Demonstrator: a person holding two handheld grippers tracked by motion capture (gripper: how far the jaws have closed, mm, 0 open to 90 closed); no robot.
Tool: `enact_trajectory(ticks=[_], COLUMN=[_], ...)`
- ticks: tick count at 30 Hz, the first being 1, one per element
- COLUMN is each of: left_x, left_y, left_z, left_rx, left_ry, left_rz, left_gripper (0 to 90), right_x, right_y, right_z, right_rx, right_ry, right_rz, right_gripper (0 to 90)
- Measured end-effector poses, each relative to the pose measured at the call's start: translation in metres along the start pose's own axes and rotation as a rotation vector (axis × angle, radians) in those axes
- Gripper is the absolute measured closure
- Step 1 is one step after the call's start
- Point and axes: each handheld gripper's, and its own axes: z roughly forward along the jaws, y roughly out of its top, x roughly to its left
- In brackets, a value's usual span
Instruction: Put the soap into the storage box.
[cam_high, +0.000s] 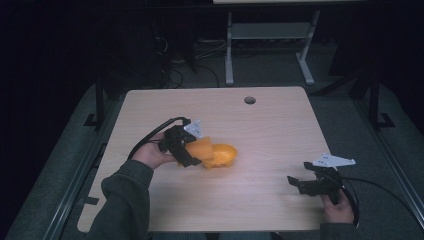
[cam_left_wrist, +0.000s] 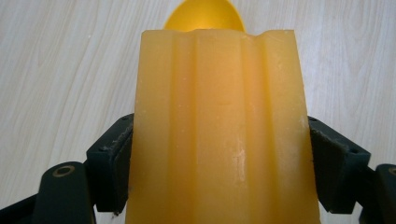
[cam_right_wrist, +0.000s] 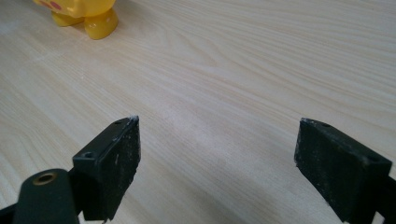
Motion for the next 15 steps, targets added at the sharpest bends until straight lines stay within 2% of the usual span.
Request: enact_trajectory(ticks=[15], left_x=[0.006], left_y=[0.021], left_z=[0.026], left_rx=[-0.006], left_ry=[-0.043], left_rz=[0.018], left_gripper=[20.8], right_x=[-0.001], right_y=[0.0], right_z=[-0.001], right_rx=[-0.008], right_ry=[0.005], right_rz=[0.003], right_gripper=[13.9])
